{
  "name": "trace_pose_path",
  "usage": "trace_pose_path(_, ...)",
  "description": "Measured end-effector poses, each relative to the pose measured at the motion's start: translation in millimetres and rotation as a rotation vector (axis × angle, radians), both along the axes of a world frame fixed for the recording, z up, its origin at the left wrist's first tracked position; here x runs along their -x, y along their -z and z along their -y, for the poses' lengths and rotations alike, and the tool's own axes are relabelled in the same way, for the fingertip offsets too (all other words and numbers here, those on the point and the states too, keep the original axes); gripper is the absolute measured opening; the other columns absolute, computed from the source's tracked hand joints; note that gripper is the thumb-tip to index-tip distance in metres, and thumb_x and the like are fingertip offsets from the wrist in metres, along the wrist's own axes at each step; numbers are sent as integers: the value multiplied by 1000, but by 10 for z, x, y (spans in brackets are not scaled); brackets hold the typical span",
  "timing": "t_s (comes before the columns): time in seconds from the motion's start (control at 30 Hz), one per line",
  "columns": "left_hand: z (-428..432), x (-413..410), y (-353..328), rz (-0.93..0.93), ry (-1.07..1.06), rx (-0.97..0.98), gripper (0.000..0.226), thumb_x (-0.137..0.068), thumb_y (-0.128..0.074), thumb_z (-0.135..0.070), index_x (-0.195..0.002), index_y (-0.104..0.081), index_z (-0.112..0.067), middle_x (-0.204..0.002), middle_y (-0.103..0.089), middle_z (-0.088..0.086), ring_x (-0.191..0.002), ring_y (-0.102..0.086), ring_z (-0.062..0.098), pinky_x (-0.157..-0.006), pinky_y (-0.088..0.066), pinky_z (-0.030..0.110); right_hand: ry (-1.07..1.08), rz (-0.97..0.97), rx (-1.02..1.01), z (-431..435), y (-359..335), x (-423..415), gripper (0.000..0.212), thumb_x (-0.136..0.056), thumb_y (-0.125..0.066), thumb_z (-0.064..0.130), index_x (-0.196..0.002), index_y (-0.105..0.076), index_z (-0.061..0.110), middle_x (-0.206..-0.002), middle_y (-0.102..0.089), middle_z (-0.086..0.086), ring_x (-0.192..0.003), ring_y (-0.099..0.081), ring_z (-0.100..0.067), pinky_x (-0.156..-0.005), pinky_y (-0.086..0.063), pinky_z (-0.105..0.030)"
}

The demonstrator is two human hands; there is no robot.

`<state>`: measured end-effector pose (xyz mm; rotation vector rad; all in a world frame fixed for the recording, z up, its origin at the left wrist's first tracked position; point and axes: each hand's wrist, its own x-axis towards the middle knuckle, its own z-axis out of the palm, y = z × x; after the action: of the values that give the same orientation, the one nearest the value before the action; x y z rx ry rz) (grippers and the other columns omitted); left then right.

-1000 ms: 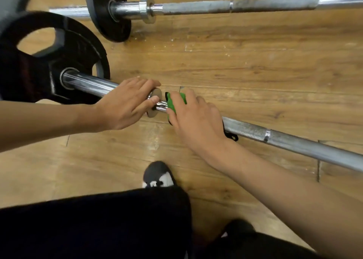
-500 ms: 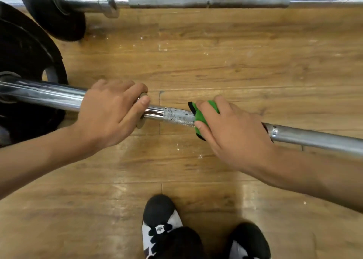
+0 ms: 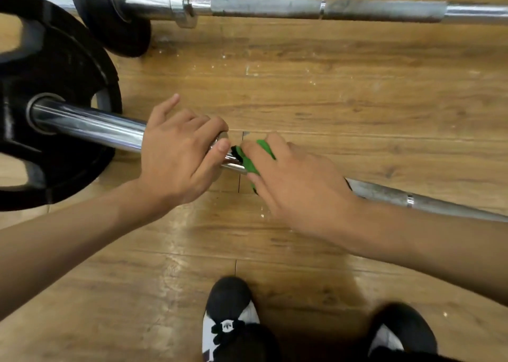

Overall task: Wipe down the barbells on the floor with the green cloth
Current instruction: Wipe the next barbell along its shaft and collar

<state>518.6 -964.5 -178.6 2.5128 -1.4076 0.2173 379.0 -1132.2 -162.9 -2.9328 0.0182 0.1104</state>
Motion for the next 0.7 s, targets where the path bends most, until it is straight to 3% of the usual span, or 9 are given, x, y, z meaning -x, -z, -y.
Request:
trace_pose_path(0.1, -8, 13, 15, 15, 6, 18, 71, -108, -11, -52, -95, -70, -14, -85, -71, 1, -85, -66, 29, -115, -33, 57, 0, -37, 54, 287, -48, 346, 42, -104, -39, 36, -138, -53, 16, -104, -54, -9, -70, -60, -24, -45, -30, -27)
trace_pose_path(0.2, -37, 13, 70, 49, 17, 57, 72, -107, -13, -53, -96, -71, -12, -86, -72, 3, -85, -68, 30, -109, -39, 56, 41, -22, 68, 364, -37, 519, 42, -100, -39, 36, -130, -59, 14, -98, -55, -10, -70, -60, -26, -50, -26, -27)
trace_pose_path(0.37, -28, 59, 90, 70, -3, 103, 72, -106, -13, -54, -94, -71, -12, -83, -71, 2, -78, -66, 29, -103, -44, 50, 124, 54, 38, -90, 15, 116, 37, -100, -37, 35, -121, -60, 15, -98, -54, -10, -69, -57, -28, -51, -26, -32)
trace_pose_path(0.53, -35, 82, 94, 46, -8, 151, 73, -108, -13, -53, -95, -70, -9, -77, -67, 4, -70, -61, 31, -75, -44, 44, 99, 46, 2, -129, 16, 76, 38, -100, -43, 39, -130, -57, 19, -104, -55, -8, -73, -60, -27, -53, -30, -31)
trace_pose_path(0.7, -78, 164, 118, 58, -27, 215, 66, -108, -15, -42, -95, -70, -10, -83, -69, 2, -72, -60, 28, -73, -42, 43, 113, -30, -28, 311, -21, 652, 37, -105, -39, 38, -133, -53, 18, -102, -53, -8, -77, -60, -29, -51, -47, -35)
